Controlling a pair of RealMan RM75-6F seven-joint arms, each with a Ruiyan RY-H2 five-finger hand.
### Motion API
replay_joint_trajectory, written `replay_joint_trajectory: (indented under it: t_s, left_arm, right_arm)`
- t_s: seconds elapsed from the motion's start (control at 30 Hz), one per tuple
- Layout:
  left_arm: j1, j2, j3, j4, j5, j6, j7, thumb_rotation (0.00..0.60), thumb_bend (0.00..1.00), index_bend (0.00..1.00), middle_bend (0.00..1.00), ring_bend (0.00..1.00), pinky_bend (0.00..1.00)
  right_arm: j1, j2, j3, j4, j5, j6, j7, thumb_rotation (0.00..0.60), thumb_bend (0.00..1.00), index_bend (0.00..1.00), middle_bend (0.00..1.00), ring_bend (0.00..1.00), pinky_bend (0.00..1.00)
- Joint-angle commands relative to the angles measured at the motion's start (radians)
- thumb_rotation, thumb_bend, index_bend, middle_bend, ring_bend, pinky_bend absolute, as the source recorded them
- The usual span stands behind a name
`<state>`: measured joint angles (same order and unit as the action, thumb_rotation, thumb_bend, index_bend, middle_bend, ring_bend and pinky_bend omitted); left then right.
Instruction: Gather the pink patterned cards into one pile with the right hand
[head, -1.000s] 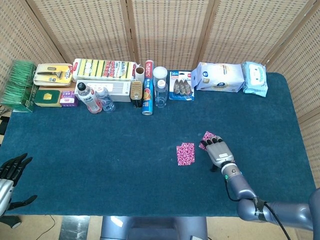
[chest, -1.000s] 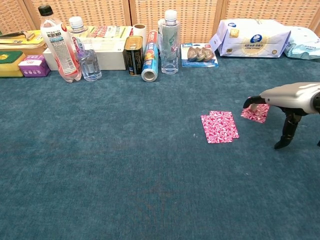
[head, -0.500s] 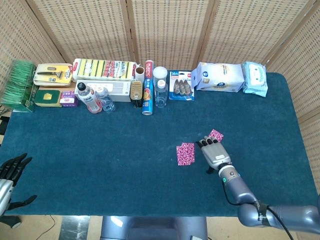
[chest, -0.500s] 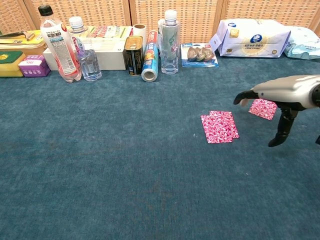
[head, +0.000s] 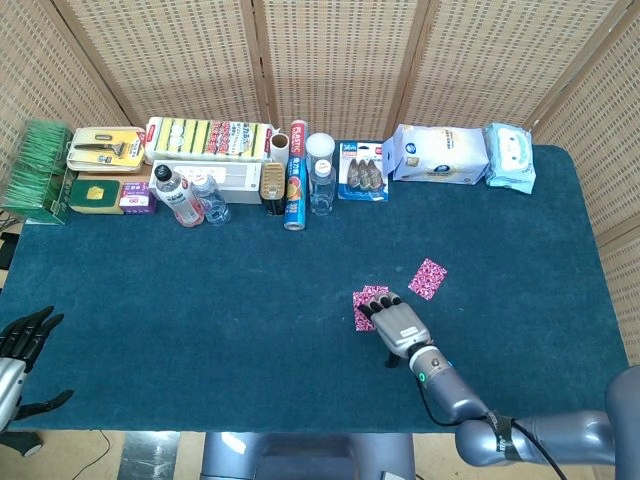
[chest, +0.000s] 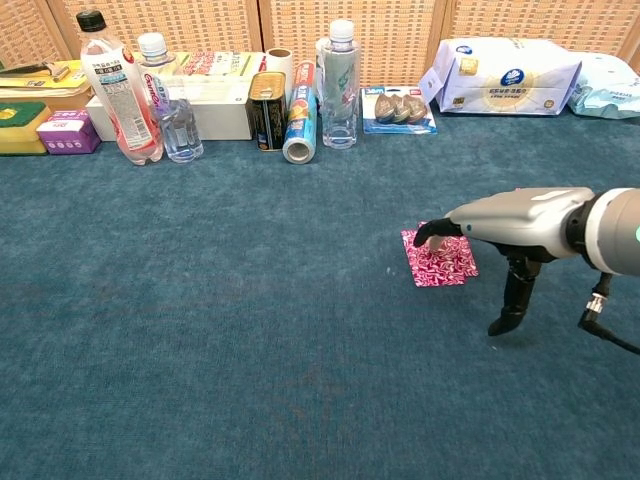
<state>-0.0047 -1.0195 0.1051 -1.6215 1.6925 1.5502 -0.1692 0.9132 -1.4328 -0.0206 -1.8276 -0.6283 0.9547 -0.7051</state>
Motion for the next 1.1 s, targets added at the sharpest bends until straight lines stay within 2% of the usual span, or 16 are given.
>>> replay_joint_trajectory:
  t_s: [0.03,0.27,0.6,1.1]
  left_arm:
    - [0.001,0.002,-0.001,0.003,0.000,0.004,-0.007,0.600,0.03,0.00,0.00,0.00,0.05]
    - [0.001,0.003,-0.001,0.008,0.002,0.008,-0.020,0.600,0.03,0.00,0.00,0.00,0.05]
    - [0.002,-0.001,0.001,0.004,0.006,0.006,-0.005,0.600,0.03,0.00,0.00,0.00,0.05]
    - [-0.002,-0.004,0.000,-0.006,-0.001,-0.007,0.019,0.600,0.03,0.00,0.00,0.00,0.05]
  right_arm:
    - [0.006,-0.008,-0.006,0.007,0.009,0.003,-0.011,0.599,0.00,0.09,0.13,0.00,0.00]
    - [0.007,0.006,-0.032,-0.001,0.025,0.008,-0.024,0.600,0.00,0.09,0.14,0.00,0.00]
    - [-0.021,0.054,-0.082,-0.032,-0.020,0.022,-0.014,0.600,0.00,0.10,0.15,0.00,0.00]
    - [-0.049,0.125,-0.119,-0.063,-0.039,0.019,0.005,0.600,0.00,0.10,0.15,0.00,0.00]
